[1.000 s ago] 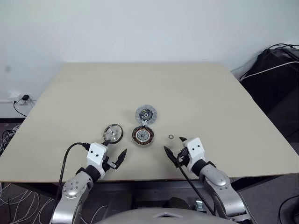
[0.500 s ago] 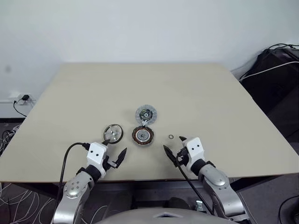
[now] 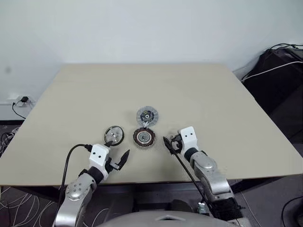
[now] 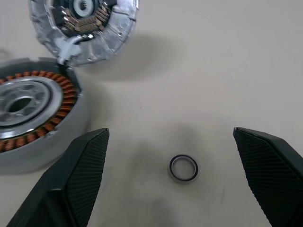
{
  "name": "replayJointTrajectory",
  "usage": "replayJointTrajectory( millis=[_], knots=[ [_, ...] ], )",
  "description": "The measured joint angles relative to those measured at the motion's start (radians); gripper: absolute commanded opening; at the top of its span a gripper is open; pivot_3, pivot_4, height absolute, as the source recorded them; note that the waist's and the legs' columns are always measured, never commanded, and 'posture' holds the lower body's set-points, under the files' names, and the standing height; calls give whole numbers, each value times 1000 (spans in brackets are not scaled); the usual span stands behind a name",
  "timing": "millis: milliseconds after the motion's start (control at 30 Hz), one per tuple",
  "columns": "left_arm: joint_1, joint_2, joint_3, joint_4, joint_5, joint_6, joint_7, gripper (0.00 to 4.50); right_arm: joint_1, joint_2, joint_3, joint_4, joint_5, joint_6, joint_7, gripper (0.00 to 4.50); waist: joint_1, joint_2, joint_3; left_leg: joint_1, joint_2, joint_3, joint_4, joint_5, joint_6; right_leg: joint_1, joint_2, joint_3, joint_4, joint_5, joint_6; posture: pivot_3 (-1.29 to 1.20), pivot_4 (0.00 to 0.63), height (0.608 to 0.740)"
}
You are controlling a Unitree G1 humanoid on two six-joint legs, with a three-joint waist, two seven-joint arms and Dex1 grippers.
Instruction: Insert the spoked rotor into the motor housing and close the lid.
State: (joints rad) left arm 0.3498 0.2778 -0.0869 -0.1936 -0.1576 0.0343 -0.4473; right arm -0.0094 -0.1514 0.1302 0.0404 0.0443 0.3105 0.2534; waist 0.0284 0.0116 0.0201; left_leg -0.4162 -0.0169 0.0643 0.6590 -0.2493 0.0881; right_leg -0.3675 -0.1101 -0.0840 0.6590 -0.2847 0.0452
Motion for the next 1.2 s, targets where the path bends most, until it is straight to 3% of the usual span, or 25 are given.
replayJointTrajectory(
  millis=[367, 467, 800, 1200],
  knots=[
    [13, 0, -1, 0, 0, 0, 8, 4457, -95, 23, -5, 187, -3, -4, -7, 4500, -5, 0, 0, 0, 0, 0, 0, 0, 0, 0, 0, 0, 1, 0, 0, 0, 0, 740],
    [16, 0, -1, 0, 0, 0, 10, 4500, -98, 25, -10, 194, 2, -1, 6, 3899, -8, 1, -1, 1, 0, 0, 0, 0, 0, 0, 0, 0, 1, 0, 0, 0, 0, 740],
    [22, 0, -1, 0, 0, 0, 10, 4500, -61, 35, -32, 160, 15, 27, 18, 699, -14, 0, -7, 2, 0, 0, -1, 0, 0, 1, 1, 0, 1, 0, -1, 0, 0, 740],
    [13, 1, -2, 0, 1, 5, 8, 4500, -24, 67, 62, -72, 25, 113, 72, 683, -15, 4, -4, 1, 0, 0, -2, 0, 0, -1, 1, 1, 1, -1, -1, 0, 0, 740]
  ],
)
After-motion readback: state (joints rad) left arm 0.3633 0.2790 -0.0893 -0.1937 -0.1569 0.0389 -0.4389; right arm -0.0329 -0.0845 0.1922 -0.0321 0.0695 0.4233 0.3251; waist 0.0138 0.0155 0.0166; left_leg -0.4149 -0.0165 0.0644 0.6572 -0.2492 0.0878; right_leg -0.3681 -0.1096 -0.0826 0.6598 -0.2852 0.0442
